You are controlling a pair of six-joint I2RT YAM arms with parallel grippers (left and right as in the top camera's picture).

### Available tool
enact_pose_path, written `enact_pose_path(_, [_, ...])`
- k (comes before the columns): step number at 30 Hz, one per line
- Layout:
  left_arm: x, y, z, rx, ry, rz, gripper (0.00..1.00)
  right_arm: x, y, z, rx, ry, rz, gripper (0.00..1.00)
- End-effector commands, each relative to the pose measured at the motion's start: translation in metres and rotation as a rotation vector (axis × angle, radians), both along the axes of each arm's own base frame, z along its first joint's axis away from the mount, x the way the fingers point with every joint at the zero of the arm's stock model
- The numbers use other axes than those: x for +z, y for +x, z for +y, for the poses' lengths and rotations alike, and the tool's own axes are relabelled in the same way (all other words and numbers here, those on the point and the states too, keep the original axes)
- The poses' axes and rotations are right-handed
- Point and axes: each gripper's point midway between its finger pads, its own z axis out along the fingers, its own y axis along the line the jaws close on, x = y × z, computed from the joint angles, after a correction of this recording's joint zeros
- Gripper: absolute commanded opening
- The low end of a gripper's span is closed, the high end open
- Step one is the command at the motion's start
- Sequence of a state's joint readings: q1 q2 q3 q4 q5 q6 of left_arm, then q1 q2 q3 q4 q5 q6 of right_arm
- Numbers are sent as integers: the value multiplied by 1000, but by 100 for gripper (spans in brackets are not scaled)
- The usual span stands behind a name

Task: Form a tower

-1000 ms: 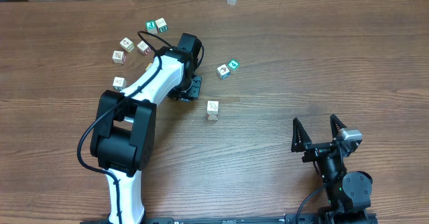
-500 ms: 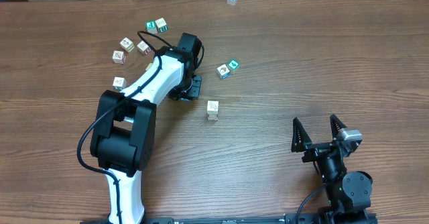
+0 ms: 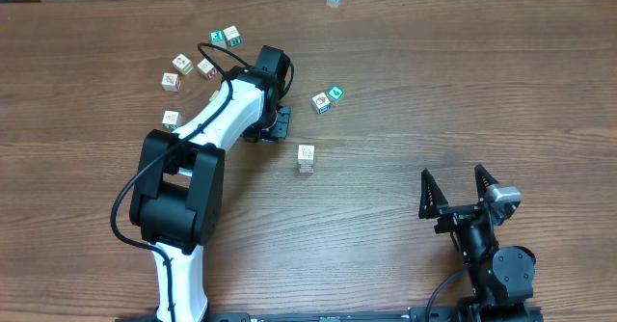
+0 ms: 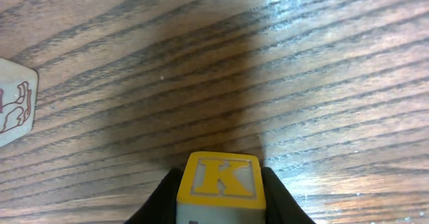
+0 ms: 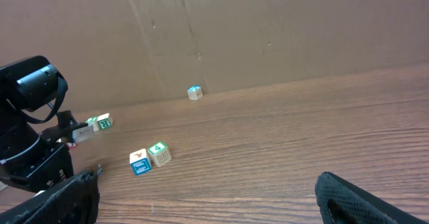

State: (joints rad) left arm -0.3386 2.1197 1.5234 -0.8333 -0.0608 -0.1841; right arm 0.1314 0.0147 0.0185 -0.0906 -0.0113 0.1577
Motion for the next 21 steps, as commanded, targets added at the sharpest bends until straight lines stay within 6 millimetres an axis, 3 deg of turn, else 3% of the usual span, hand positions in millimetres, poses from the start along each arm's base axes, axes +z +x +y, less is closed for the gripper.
enact_pose_path(1, [1, 6, -2, 7, -14, -7, 10, -1, 0, -1, -2, 6, -7, 100])
enact_pose_path(21, [1, 6, -2, 7, -14, -7, 6, -1, 0, -1, -2, 6, -7, 100])
